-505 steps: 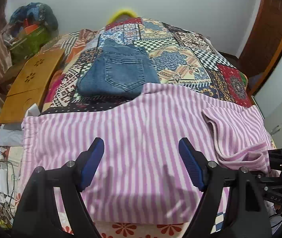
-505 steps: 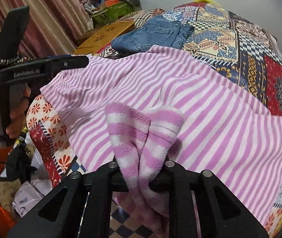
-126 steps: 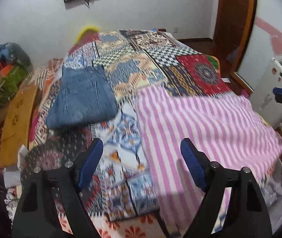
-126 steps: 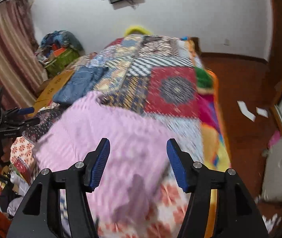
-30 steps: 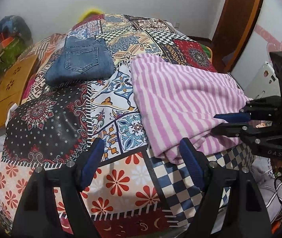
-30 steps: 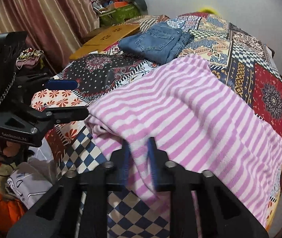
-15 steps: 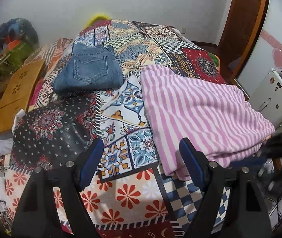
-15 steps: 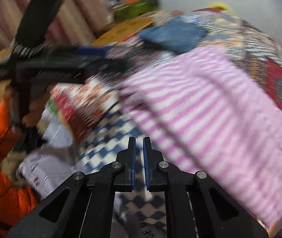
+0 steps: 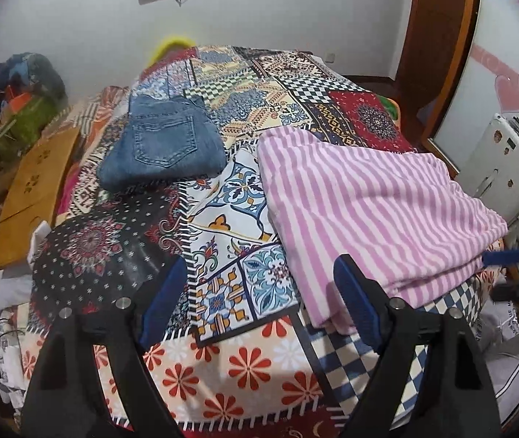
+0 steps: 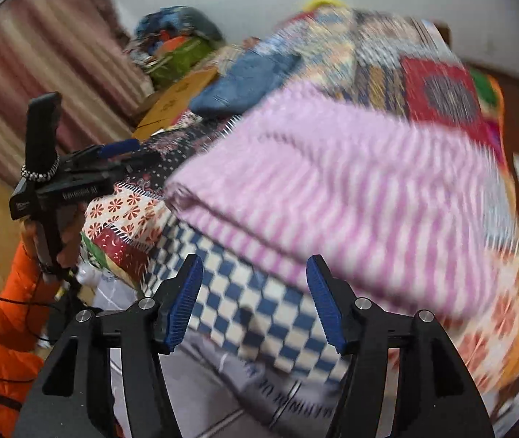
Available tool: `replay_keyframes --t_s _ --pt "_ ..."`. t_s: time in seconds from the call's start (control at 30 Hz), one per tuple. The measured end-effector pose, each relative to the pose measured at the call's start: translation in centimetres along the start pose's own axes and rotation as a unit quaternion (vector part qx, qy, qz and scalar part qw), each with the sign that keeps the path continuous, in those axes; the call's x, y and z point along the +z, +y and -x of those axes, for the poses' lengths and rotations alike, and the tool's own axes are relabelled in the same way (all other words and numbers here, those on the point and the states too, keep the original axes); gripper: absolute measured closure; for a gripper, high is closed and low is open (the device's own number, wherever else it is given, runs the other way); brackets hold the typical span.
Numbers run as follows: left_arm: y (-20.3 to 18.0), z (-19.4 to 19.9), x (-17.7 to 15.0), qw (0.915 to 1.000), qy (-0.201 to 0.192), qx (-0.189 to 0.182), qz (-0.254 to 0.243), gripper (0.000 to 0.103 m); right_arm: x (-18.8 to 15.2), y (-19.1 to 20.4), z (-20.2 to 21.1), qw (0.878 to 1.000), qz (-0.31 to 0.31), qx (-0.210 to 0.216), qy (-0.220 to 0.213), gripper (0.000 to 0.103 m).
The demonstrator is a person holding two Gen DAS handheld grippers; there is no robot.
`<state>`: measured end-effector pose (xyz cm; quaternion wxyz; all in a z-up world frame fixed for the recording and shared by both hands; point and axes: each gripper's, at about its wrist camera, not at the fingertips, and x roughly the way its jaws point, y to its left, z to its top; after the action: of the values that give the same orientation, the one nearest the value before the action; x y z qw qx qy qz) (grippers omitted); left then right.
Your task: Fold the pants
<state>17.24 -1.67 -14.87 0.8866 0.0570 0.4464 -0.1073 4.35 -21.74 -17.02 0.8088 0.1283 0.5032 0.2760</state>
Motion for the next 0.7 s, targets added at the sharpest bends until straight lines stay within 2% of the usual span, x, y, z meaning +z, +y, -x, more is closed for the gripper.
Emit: replay_keyframes --t_s 0.13,0.2,0.27,0.4,0.5,0.6,0.7 --pt "0.4 -1.7 0.8 0.9988 0.024 -0.041 0.009 0.02 -1.2 -2.5 0.1 0.996 -0.089 0.0 -0.012 0.043" --pt "-0.2 -2.3 1.1 0.9982 0.03 -0.051 -0.001 0.02 -1.8 -3.9 0.7 0.989 -0.144 0.007 -0.042 0.027" --pt "-0.9 -3.2 1.0 0.9974 0.039 -0.059 -0.013 0.02 -2.2 -4.8 1.2 0.982 -0.177 0.004 -0.061 0.022" --pt "-1.8 -5.0 0.4 0.9953 0.062 -0.069 -0.025 0.019 -2.8 -6.0 1.0 0.972 -0.222 0.016 -0.073 0.021" --pt "-1.5 -5.7 -0.3 0.9942 0.068 -0.083 -0.011 0.015 -3.1 -6.6 0.0 0.966 -0.248 0.034 -0.059 0.016" --pt "-0.7 -6.3 -0.8 0.9907 0.082 -0.107 0.017 0.014 -3.1 -6.4 -0.3 0.966 -0.248 0.033 -0.06 0.013" --pt "-0.7 -6.6 -1.3 0.9894 0.087 -0.114 0.019 0.014 -2.8 -5.9 -0.5 0.962 -0.255 0.062 -0.068 0.012"
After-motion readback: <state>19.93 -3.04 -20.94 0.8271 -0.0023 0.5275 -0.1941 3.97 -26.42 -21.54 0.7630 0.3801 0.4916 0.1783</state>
